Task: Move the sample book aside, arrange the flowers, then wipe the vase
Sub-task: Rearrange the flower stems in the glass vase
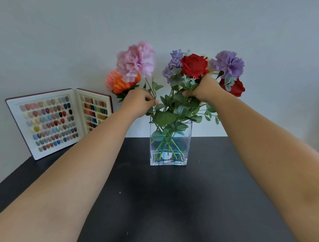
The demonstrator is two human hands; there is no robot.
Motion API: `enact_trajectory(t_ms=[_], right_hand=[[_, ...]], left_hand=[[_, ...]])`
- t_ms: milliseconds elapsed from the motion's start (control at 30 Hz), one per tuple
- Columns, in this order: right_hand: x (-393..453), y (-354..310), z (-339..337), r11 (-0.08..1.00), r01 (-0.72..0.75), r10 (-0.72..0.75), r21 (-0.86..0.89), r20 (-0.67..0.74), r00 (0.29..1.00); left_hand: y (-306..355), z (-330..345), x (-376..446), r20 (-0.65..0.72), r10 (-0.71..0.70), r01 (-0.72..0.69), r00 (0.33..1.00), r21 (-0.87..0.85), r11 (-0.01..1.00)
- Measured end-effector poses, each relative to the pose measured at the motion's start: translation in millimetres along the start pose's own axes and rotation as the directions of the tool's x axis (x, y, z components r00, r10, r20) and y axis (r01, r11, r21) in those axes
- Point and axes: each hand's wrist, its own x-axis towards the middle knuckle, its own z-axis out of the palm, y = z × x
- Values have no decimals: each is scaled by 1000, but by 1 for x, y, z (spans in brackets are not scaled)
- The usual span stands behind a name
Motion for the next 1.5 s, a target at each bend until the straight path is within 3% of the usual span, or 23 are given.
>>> enact_trajectory(t_ms=[100,200,333,400,500,567,733,867,933,1233,1433,1500], right_hand=[[-7,7,8,992,-45,53,117,-63,997],[-12,17,15,983,-68,76,171,-42,996],[-15,20,-6,943,-101,73,318,99,992],[-21,22,-20,919,-132,65,372,188,980],[-37,31,-40,972,-113,64,206,233,970],[-51,34,-43,998,-55,45,41,208,977],[-66,13,-12,992,117,-115,-40,42,992],[-58,2,25,981,88,-109,174,117,987],[-51,-2,37,983,95,-110,157,92,990],[-24,-40,14,950,303,-297,70,-92,951],[-18,-48,17,888,291,-233,355,-197,952],[-20,-47,26,879,267,-225,394,-150,963]], left_hand=[[-11,-10,-7,-76,-70,61,995,-109,992],[-19,-13,-23,-60,-107,93,992,-194,977],[-25,-11,-38,-99,-51,32,994,-188,982],[-31,-13,-45,-153,-97,53,983,-268,962],[-41,-15,-52,-150,-285,168,947,-523,836],[-42,-16,-53,-139,-317,175,938,-599,781],[-25,-13,-47,-190,-242,104,952,-541,835],[-9,-8,-43,-135,-147,72,980,-448,891],[-4,-7,-40,-120,-146,81,982,-428,900],[4,-12,-20,-172,9,-35,985,-149,988],[2,-16,-10,-81,-49,33,996,-186,982],[0,-19,-9,-30,-98,87,995,-256,963]])
